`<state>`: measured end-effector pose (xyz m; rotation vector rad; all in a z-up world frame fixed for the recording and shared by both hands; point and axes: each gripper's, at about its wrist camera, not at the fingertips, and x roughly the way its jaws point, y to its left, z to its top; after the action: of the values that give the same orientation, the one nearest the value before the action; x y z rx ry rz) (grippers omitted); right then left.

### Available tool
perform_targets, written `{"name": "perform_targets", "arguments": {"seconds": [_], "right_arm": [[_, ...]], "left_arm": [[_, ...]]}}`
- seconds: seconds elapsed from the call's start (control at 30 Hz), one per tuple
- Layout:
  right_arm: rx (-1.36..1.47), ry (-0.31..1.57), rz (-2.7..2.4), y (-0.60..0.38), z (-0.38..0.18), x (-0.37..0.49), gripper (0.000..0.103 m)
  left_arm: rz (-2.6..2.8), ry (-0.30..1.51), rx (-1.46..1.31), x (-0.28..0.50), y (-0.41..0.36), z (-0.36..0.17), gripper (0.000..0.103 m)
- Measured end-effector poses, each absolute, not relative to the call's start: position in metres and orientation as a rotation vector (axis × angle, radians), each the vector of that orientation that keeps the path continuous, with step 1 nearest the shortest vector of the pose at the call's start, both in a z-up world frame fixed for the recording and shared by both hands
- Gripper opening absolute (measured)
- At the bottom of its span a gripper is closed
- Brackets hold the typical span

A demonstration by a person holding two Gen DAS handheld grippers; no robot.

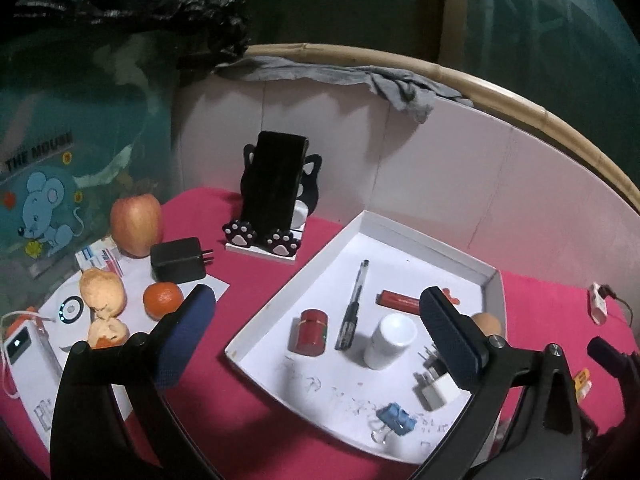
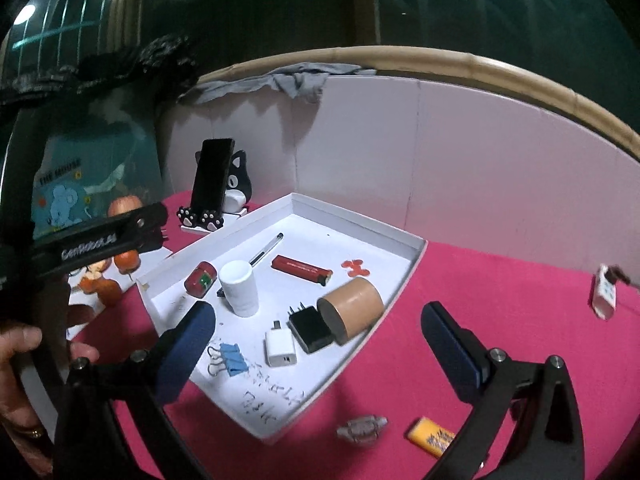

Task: Organize rigid objects
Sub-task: 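Withdraw both open tools from the tray toward the remaining items, then move the left tool to the yellow lighter and close on it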

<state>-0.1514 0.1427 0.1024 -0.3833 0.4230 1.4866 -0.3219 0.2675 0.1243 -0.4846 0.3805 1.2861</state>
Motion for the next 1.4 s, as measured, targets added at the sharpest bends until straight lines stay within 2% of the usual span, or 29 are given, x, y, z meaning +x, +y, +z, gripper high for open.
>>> {"name": "perform_targets", "arguments": {"seconds": [0.43, 0.8, 1.1, 1.4], "right_arm": [[-0.306, 0.418, 1.456, 0.1, 0.112, -0.131, 0.103], [-0.175, 0.473, 1.303, 0.06, 0.108, -0.072, 0.103], [-0.04, 0.565, 1.154, 0.027, 0.098, -0.009, 0.103], [0.057, 0.635, 1.061, -0.006, 0.083, 0.035, 0.103]], "left_arm": [[1.222, 0.417, -0.43, -0.297, 0.236, 0.132, 0.103], [1.078, 0.459, -0.395, -0.261, 0.213, 0.126, 0.103], [0.896, 0.573, -0.34, -0.207, 0.189, 0.106, 0.103], [0.619, 0.752, -0.315, -0.146, 0.165, 0.064, 0.103]]}}
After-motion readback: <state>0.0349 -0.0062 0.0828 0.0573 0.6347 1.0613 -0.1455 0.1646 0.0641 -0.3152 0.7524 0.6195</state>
